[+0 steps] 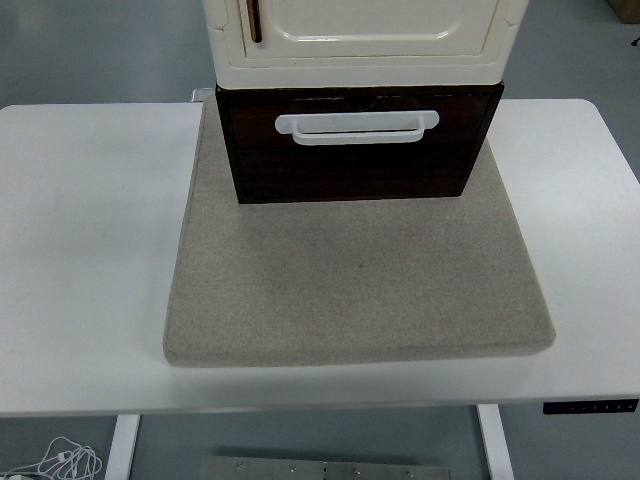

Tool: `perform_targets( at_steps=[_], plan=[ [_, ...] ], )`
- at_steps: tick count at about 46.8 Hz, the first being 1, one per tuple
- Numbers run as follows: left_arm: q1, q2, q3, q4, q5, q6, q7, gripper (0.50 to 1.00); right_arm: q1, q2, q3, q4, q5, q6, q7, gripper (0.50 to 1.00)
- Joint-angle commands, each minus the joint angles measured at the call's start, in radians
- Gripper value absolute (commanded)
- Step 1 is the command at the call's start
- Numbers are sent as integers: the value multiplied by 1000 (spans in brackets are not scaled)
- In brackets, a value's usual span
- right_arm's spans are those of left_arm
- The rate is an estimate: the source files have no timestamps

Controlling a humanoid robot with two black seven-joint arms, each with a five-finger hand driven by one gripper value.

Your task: Open the drawer under the combination cabinet

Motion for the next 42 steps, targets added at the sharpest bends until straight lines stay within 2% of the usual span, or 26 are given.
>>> perform_targets(
  at_steps=[1, 9, 18, 30, 42],
  plan=[
    [-83, 0, 50, -1, -1, 0, 0, 1000, 0, 0, 0, 0, 1, 0, 1, 928],
    [-180, 0, 156, -80, -1, 6, -1, 1000, 0, 0, 0, 0, 1, 0, 0, 928],
    [-209, 1, 193, -308, 25, 67, -1, 1000, 0, 0, 0, 0, 1, 1, 0, 928],
    [-234, -17, 253, -581, 190, 142, 2, 1000, 0, 0, 0, 0, -1, 1, 0, 928],
    [-353, -12, 573, -788, 195, 247, 14, 1000, 0, 0, 0, 0, 1, 1, 0, 926]
  ],
)
